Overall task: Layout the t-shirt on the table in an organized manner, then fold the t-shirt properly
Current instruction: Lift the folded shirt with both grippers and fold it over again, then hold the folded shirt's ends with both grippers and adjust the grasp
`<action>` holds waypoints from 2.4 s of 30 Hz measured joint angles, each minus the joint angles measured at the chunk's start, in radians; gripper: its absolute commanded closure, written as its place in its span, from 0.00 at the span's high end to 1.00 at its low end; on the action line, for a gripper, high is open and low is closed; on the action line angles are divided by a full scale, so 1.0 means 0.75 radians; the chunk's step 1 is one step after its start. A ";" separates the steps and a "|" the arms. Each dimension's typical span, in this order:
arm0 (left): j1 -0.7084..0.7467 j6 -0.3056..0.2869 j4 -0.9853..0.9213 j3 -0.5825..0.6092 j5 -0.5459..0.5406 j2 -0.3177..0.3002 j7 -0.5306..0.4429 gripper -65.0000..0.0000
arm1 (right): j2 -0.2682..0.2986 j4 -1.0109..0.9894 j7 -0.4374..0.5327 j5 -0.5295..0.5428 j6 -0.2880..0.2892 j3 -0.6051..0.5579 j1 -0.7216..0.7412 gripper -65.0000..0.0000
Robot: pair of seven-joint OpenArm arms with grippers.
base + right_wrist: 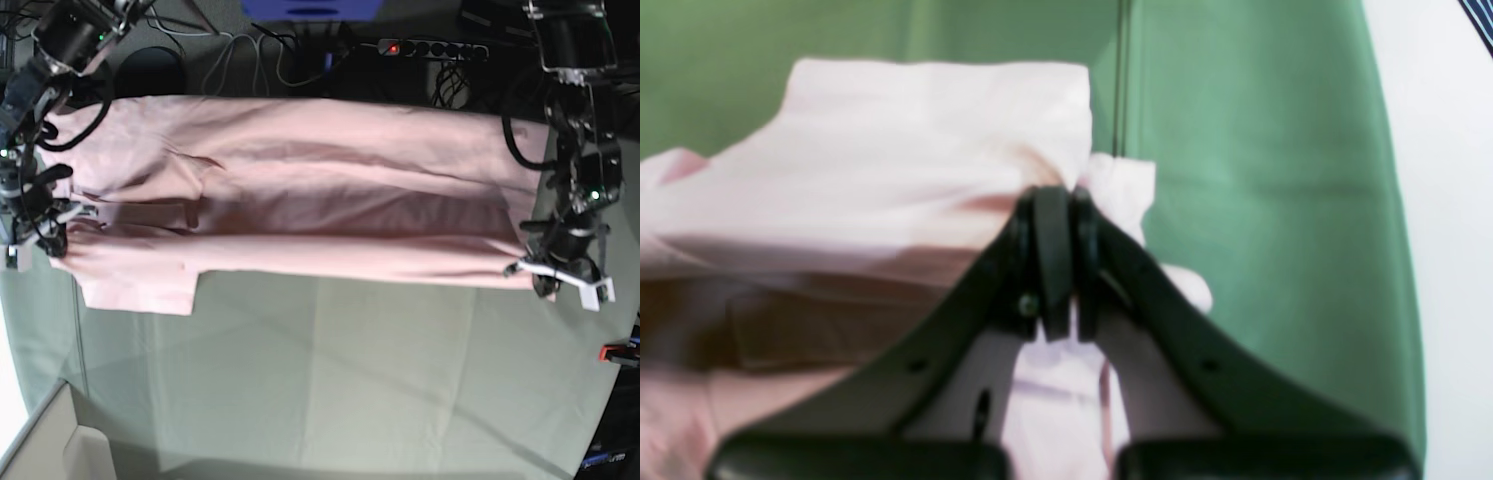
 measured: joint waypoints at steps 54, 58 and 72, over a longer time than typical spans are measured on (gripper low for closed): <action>0.281 -0.008 -0.053 -0.185 -0.001 0.122 0.001 0.00 | -0.191 0.330 0.117 0.015 0.000 -0.010 -0.649 0.00; 0.265 -0.008 -0.053 -0.185 -0.001 0.122 0.000 0.08 | -0.187 0.254 0.126 0.007 0.000 -0.009 -0.636 0.00; 0.272 -0.007 -0.053 -0.187 -0.001 0.122 0.001 0.14 | -0.187 0.223 0.126 0.010 -0.001 -0.004 -0.647 0.00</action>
